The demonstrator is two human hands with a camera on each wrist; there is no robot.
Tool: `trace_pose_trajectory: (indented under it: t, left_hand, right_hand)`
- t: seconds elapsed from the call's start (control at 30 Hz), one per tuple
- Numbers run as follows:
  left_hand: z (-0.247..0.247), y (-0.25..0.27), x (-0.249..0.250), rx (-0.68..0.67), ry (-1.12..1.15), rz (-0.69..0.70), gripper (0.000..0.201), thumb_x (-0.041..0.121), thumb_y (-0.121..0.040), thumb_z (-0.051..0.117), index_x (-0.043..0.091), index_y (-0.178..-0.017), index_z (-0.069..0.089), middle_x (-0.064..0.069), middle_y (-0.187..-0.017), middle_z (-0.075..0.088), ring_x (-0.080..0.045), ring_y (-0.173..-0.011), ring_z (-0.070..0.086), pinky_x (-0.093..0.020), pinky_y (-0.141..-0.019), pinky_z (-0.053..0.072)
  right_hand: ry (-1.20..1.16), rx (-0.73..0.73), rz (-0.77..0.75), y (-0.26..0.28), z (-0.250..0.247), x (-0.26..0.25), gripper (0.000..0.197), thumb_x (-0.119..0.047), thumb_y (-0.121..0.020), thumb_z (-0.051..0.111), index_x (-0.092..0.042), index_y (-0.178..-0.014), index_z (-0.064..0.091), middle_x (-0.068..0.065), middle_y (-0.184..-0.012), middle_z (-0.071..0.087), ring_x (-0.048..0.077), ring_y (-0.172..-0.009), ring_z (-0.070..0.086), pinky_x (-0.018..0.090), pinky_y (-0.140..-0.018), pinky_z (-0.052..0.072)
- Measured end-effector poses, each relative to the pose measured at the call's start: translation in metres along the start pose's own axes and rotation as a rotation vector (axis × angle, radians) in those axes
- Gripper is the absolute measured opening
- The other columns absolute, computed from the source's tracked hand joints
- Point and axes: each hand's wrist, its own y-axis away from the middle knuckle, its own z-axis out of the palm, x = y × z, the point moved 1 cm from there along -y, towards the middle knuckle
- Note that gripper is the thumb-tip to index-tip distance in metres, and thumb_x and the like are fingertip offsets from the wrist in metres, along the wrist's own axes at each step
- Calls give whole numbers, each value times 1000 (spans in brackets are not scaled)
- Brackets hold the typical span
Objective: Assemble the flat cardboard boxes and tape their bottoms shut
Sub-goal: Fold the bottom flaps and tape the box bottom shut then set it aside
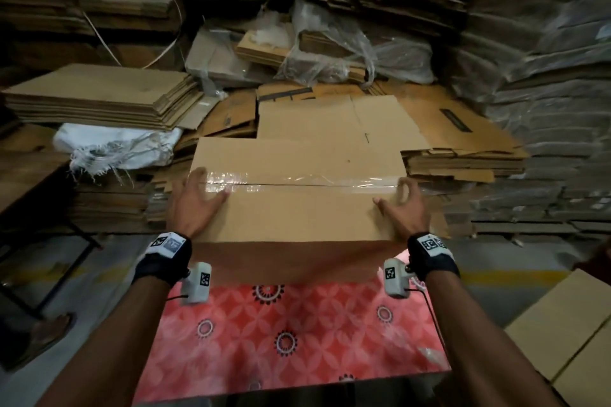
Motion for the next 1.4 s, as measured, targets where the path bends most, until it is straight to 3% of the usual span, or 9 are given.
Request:
trace_pose_trajectory:
  t: [0.2,0.33,0.5,0.63,0.73,0.87,0.97,1.17,1.4]
  left_hand:
    - [19,12,-24,-216,-175,-74,68,61,-90,66,27,-146,48,-23,-151,36,-49,-130,49,-55,-107,42]
    - [28,12,-41,-279,-208,-82,82,70,-80,69,30,-148,46,-24,-150,37,-49,-131,48,-57,-109,43]
    - [44,20,-54,-408,-327,-108,103,74,-63,74,31,-150,39,-24,-154,30,-51,-139,36,-56,-110,40]
    - [53,41,-52,-411,-360,-120,103,61,-71,79,33,-156,27,-24,-164,5,-56,-144,23,-62,-113,35]
    - [53,54,-45,-381,-377,-98,94,50,-77,80,35,-155,30,-16,-168,-11,-60,-140,26,-66,-109,37]
    - [48,58,-43,-368,-364,-38,89,55,-74,75,33,-152,38,-8,-168,8,-56,-142,25,-69,-108,35]
    - [38,50,-43,-346,-372,11,93,73,-66,59,34,-150,44,-9,-164,21,-51,-143,29,-69,-111,32]
    - [21,29,-31,-355,-455,32,106,95,-61,39,36,-148,50,-9,-161,27,-52,-141,32,-71,-112,24]
    - [4,34,-12,-332,-428,21,105,92,-64,39,32,-149,49,-5,-161,30,-51,-140,33,-70,-111,23]
  right_hand:
    - [180,-106,4,13,15,17,72,-61,-70,81,-30,-130,57,14,-122,64,34,-109,61,43,-94,52]
    - [274,-226,-2,19,22,21,83,-62,-70,82,-32,-140,48,17,-141,49,39,-128,50,50,-103,45]
    - [363,-301,25,37,34,32,102,-66,-59,87,-31,-145,44,19,-143,41,43,-122,54,49,-101,50]
    - [345,-278,35,53,41,40,105,-56,-57,94,-27,-146,45,22,-141,40,46,-124,49,52,-104,48]
    - [362,-266,8,59,42,41,102,-57,-58,93,-29,-145,48,24,-138,40,46,-123,50,50,-105,46]
    - [372,-290,-40,61,39,38,106,-79,-48,81,-39,-142,50,25,-136,39,46,-122,49,52,-106,46]
    - [388,-273,-37,56,28,26,112,-94,-39,65,-47,-140,53,24,-144,36,48,-131,42,55,-110,42]
    - [465,-283,-20,35,20,8,119,-107,-38,57,-46,-140,56,24,-146,50,49,-135,44,64,-111,40]
    - [421,-320,-44,20,15,-9,120,-103,-36,63,-43,-140,57,22,-150,48,50,-143,34,69,-115,24]
